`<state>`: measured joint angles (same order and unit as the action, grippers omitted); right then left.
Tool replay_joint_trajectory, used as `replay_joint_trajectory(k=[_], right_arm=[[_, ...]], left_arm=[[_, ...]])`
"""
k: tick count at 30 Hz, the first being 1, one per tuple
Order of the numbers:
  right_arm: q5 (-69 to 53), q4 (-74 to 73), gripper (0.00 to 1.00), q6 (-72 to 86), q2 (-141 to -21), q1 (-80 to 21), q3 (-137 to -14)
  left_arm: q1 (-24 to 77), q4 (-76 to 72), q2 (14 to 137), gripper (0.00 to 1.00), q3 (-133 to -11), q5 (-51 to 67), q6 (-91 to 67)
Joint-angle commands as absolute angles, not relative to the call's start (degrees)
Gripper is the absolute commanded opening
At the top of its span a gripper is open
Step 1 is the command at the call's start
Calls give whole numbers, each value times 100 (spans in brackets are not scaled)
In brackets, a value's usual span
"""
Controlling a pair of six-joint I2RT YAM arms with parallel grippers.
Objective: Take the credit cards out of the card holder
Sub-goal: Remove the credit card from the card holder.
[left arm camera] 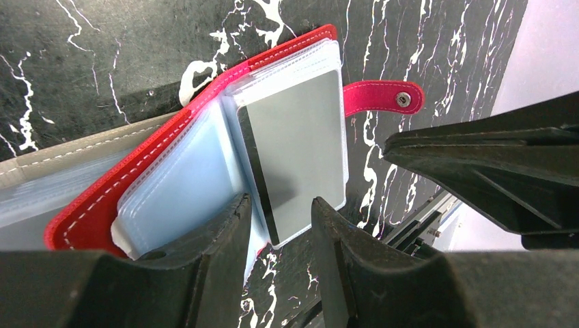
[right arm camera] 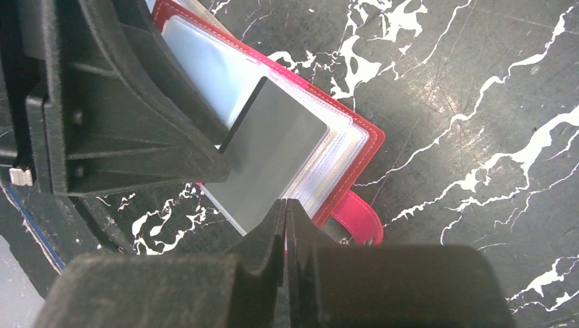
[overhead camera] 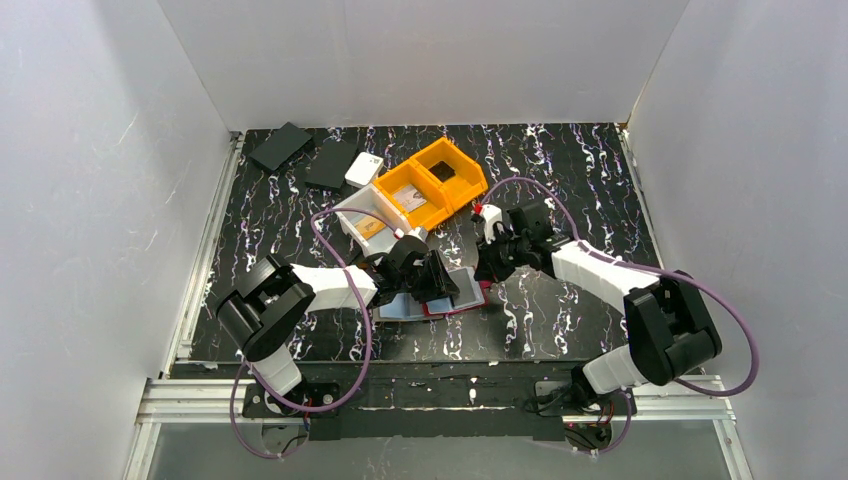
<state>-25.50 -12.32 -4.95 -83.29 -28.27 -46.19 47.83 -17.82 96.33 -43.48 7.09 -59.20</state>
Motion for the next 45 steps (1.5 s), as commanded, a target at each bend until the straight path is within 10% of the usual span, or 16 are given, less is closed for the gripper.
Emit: replay_joint_trajectory(k=[1,45], right_arm=[[-2662,-1057,8,-555,-8173,-2856,-4492],[-1949,-1256,6,-669,-9181,-3388,-4834]], left_arm=[[4761,-1660,9773,37,-4354,671,-5877],[4619,-2544,10066,29,-4007,1129,-6253]])
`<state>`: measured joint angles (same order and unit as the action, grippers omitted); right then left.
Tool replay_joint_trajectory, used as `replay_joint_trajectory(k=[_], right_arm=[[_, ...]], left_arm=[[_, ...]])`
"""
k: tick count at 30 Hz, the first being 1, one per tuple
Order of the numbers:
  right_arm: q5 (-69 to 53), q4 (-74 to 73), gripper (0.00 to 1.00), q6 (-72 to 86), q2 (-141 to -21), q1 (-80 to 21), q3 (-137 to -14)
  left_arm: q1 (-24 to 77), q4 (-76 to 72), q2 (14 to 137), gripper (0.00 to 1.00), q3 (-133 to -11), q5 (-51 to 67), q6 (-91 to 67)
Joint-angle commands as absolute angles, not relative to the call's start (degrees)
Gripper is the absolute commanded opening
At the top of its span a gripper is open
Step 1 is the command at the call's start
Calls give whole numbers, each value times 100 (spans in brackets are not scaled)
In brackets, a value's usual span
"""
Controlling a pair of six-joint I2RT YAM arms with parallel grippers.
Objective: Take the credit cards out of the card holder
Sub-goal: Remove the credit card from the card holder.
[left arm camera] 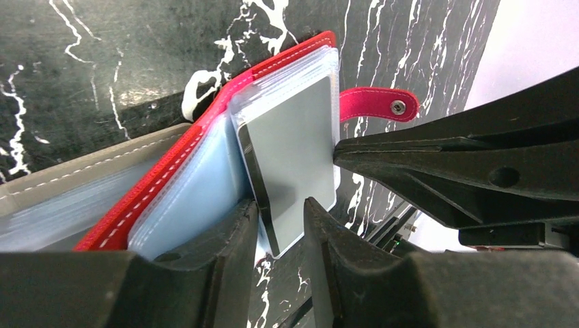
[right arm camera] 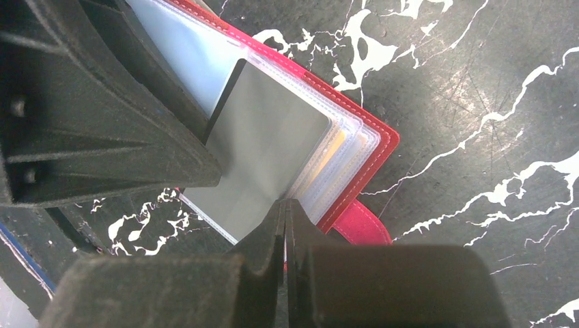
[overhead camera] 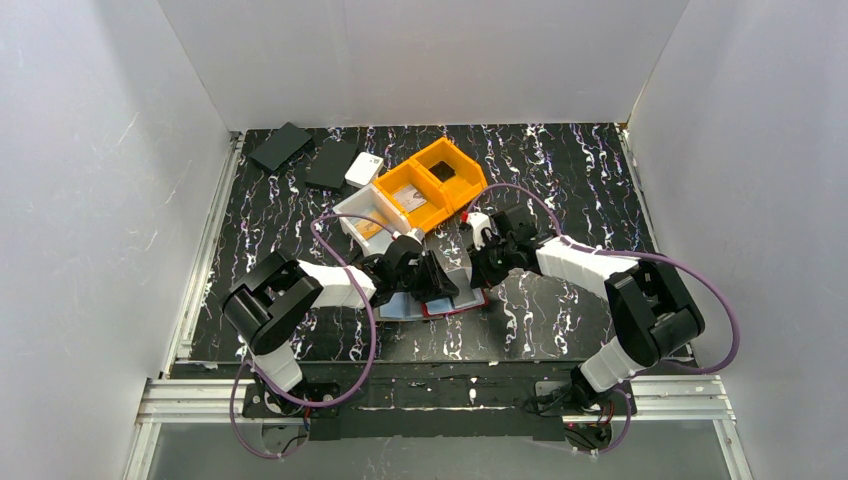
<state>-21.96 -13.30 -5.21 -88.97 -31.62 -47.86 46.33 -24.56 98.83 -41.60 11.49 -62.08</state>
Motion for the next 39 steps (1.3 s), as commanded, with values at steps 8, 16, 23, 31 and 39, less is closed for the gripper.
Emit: replay_joint_trajectory(k=[8,16,23,31,39], right_arm=[[-1844,-1326,8,-762,-9268,-3577,-4878],[-1651,-1310,19,-795,-9187,-3568,-4795],[-1625,-1386,24,-835,-9265,-3561,-4860],[-2363,-1211,34,-740,-8754,-3253,-4642],[-3891,-841,51,-650,-7745,-2327,-4183]], left_arm=[[4558,-2721,10141,16,-3938,1181,-6374],[4399,-2879,10072,0,-3658,1297,-6390],[4270,-3372,9907,0,-3260,1552,-6339],[4192,-3737,9870,0,-3176,2025,-6082],[4190,-3762,10073,0,-3528,2627,-5538]])
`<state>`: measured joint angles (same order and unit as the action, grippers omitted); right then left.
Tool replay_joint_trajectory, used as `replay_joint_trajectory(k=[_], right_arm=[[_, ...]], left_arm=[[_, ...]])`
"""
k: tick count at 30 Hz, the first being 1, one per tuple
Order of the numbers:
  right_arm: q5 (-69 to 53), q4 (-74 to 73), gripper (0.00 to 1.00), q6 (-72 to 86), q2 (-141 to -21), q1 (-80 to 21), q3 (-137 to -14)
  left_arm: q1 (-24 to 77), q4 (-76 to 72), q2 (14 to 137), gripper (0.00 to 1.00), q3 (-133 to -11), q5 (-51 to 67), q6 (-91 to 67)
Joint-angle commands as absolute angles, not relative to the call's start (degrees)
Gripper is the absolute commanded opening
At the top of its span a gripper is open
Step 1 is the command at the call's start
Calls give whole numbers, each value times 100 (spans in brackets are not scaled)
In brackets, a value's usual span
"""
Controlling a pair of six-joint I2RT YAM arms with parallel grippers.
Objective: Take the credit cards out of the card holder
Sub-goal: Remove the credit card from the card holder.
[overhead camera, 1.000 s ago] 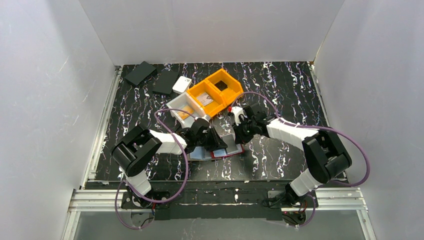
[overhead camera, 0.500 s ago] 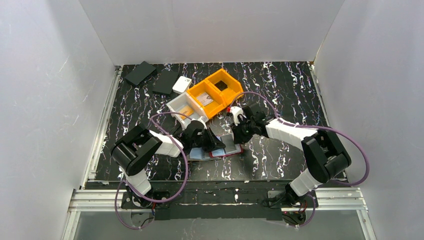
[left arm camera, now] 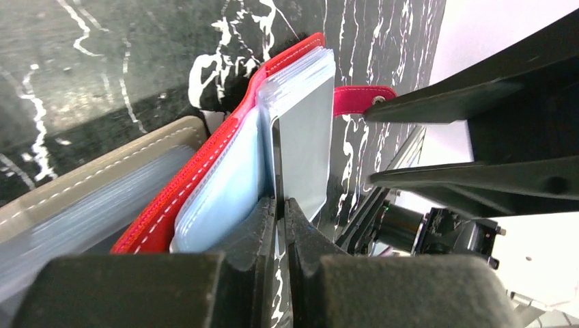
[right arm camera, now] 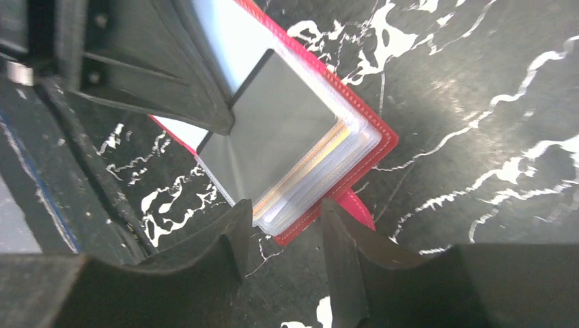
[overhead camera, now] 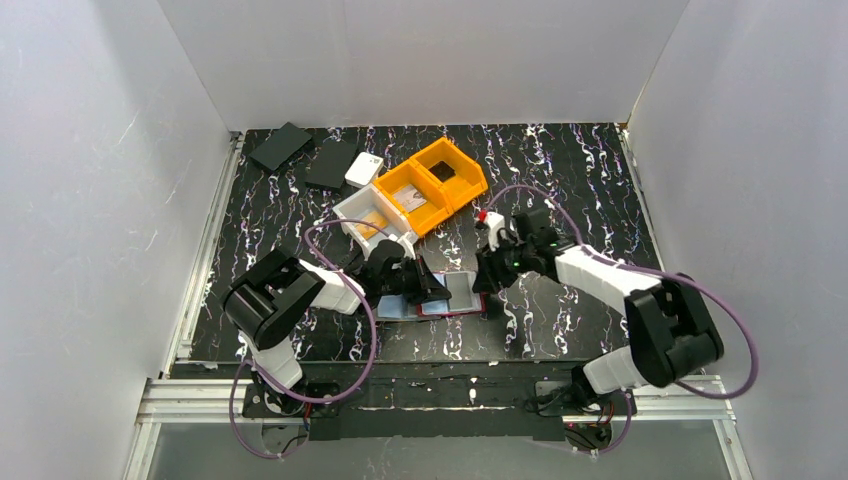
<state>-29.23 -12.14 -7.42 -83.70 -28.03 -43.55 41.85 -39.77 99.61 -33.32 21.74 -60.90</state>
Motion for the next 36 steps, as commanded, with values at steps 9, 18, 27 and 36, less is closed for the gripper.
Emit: replay_joint_trajectory(k=[9,18,27,36], right_arm=[[-4826,-254,56,232,-7304,-1595,-3949],[-5136,550,56,1150,-7252,-1497,-3580],[-4816,855,54,1503,-7469,-1267,-3415],[-4607,975,52,1704,-7830,-1239,-3305]], left_arm=[[4351,-3762,9839,0,-3725,2554,-4786],[4477,-4490,10090,0,-3884,2501,-5296],[4506,-5212,10530,0,-3900,2354,-5923],[4508,-5114,10573,0,-3691,2013,-6101]])
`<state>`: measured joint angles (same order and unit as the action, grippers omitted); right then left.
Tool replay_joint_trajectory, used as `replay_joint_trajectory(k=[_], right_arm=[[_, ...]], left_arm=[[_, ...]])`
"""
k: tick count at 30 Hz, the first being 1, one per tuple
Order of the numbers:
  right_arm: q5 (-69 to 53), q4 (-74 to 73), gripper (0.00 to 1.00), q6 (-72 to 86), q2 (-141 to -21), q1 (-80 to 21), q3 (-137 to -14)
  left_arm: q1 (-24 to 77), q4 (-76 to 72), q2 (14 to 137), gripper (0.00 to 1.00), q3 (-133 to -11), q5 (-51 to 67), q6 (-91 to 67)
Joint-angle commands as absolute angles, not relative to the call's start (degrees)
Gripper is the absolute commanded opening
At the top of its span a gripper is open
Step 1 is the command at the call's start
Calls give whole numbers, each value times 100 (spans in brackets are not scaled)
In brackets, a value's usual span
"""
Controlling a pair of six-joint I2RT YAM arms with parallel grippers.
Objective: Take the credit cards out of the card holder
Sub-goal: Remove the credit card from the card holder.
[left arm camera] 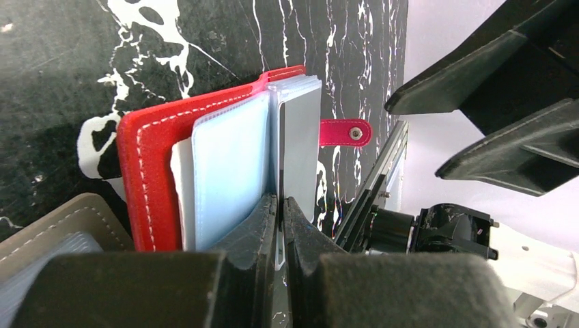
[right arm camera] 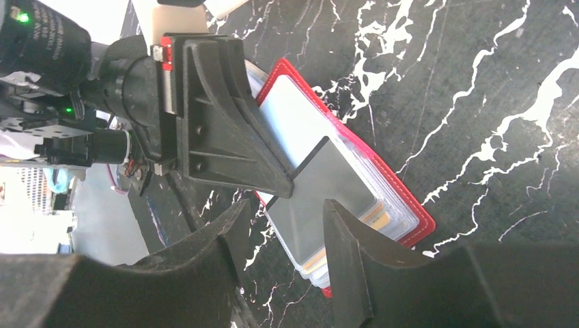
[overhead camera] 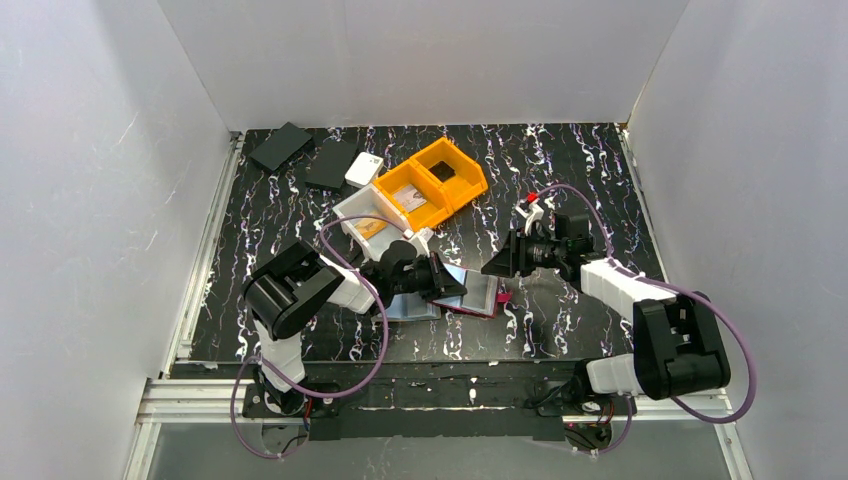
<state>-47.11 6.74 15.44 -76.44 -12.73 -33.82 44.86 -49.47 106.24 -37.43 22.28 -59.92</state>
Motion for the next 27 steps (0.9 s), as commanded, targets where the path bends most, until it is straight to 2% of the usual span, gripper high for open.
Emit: replay_joint_trajectory(k=[1,27], right_arm=[[-4562,976,52,1705,-7903,-1239,-3307],[-4634,1090,54,1855,-8643,-1255,-3340]], left_arm=[[4513,-5103,10566,0,-3661,1984,-6122],[4557,-5010,10441,1,-3627,2027,-6116]])
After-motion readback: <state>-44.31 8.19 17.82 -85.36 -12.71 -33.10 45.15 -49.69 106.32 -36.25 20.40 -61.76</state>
